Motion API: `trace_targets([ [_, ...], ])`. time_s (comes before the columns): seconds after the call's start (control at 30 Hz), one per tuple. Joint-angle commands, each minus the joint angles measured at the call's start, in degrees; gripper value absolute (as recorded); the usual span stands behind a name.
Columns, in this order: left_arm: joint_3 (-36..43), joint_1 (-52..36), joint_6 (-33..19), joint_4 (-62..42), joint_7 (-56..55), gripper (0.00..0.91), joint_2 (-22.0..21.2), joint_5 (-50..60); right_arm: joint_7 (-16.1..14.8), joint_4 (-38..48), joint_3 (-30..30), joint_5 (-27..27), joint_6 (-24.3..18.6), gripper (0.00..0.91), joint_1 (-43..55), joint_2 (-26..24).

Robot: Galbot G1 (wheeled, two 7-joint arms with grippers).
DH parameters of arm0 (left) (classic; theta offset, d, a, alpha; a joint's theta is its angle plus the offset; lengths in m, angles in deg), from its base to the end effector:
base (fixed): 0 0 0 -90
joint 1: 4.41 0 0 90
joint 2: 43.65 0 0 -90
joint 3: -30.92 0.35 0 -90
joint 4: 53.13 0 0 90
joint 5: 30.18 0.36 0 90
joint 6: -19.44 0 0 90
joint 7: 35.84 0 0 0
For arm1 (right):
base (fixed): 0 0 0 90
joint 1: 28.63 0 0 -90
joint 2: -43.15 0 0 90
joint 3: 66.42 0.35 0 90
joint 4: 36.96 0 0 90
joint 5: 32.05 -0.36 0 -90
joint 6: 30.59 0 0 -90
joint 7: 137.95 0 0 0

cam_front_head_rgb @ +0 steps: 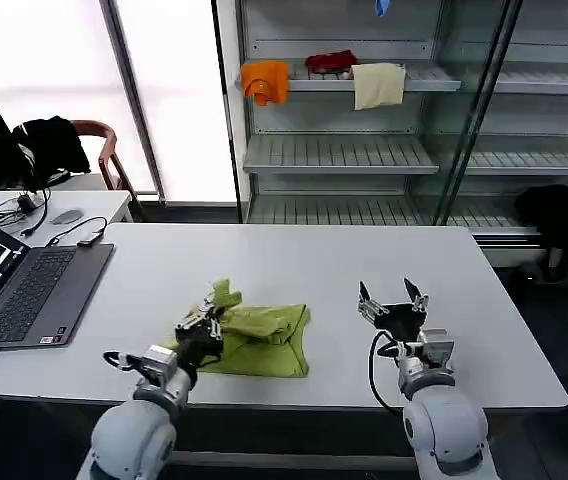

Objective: Fold and organize the clothes.

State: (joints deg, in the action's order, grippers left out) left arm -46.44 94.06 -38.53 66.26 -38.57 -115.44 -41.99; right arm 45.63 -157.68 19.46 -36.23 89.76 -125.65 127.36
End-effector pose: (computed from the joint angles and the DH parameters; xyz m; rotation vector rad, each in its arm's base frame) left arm 0.2753 -0.0110 -0.2291 -0.3955 -2.8504 -0.1822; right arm 0.2859 0.0054 -0.2040 0.0737 -3.0176 0.0529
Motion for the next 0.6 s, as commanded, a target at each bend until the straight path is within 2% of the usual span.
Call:
trace_targets([
  [0.03, 8.98, -4.04, 0.73, -7.31, -2.74, 0.010, -1.22, 0.30, -0.06, 0.22, 0.10, 0.61, -0.12, 0.907, -0.09, 0.13],
  [0.33, 9.90, -6.23, 0.72, -9.75, -3.75, 0.010, -2.19, -0.70, -0.24, 1.62, -0.35, 1.32, -0.72, 0.907, 0.28, 0.39],
  [0.6, 10.87, -6.06, 0.97, -7.14, -3.81, 0.010, -2.19, -1.69, -0.39, 2.55, -0.56, 1.42, -1.02, 0.907, 0.59, 0.42],
])
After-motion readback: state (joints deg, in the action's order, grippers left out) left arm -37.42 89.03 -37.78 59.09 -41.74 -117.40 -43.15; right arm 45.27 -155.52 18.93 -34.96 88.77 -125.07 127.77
